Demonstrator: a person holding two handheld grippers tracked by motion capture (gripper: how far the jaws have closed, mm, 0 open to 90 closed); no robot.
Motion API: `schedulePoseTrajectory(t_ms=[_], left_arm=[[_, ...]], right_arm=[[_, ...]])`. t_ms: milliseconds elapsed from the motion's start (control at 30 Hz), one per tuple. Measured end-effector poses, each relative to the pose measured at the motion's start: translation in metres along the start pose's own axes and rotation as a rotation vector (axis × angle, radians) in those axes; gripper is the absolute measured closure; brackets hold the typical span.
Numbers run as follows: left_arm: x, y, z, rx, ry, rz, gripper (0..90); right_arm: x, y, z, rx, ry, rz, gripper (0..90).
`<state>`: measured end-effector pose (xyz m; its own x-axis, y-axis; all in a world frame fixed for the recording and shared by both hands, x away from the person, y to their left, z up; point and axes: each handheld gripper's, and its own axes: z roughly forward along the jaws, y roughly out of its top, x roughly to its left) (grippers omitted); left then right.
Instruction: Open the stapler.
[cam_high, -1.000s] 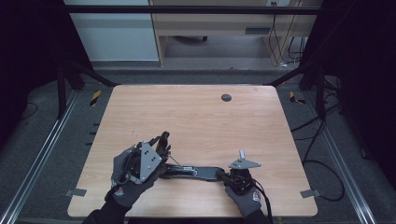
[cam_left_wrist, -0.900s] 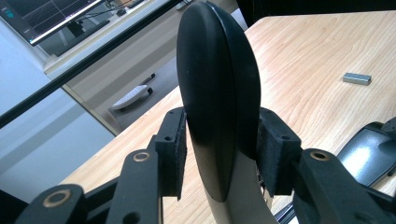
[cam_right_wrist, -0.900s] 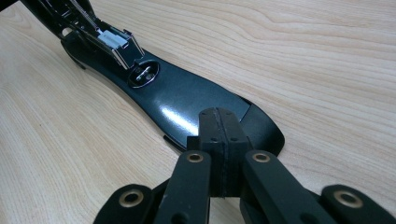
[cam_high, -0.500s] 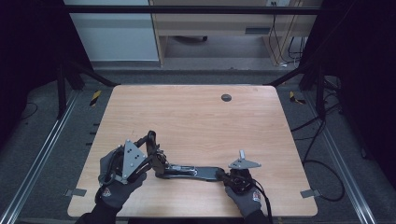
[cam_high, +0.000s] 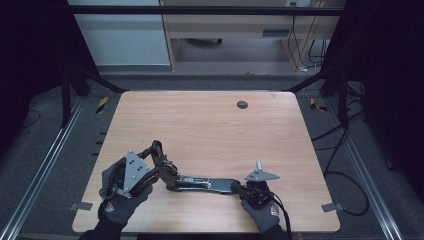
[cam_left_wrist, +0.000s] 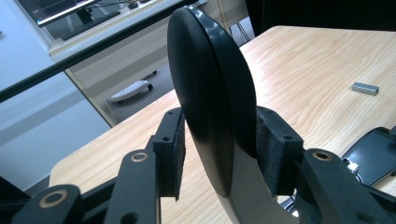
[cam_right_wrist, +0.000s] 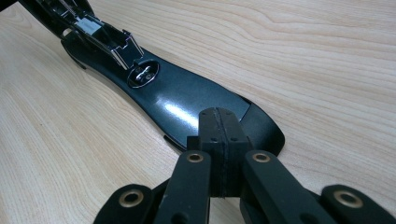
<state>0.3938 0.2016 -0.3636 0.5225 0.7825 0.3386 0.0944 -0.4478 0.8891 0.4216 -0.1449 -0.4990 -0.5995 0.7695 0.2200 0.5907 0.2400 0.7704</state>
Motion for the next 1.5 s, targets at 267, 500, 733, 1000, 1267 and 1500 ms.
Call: schedulePoseTrajectory(t_ms=[267,500,733,1000,1267,1500], left_arm=[[0.005,-0.005,-0.004,-0.008,0.0,-0.029,55.7],[0.013,-0.012,-0.008,-0.006,0.009,-0.072,55.5],[0.021,-0.02,-0.013,-0.012,0.006,-0.109,55.0],[0.025,-0.026,-0.016,-0.019,0.017,-0.113,54.0],[0.029,-0.033,-0.02,-0.012,0.031,-0.137,53.0],[0.031,-0.037,-0.023,-0.012,0.038,-0.158,52.5]], right_arm=[[0.0,0.0,0.0,0.0,0.001,0.001,90.0],[0.0,0.0,0.0,-0.004,0.006,0.002,90.0],[0.0,0.0,0.0,-0.004,0.008,0.004,90.0],[0.0,0.0,0.0,-0.004,0.008,0.007,90.0],[0.0,0.0,-0.001,-0.002,0.009,0.008,90.0],[0.0,0.0,-0.001,-0.001,0.004,-0.001,90.0]])
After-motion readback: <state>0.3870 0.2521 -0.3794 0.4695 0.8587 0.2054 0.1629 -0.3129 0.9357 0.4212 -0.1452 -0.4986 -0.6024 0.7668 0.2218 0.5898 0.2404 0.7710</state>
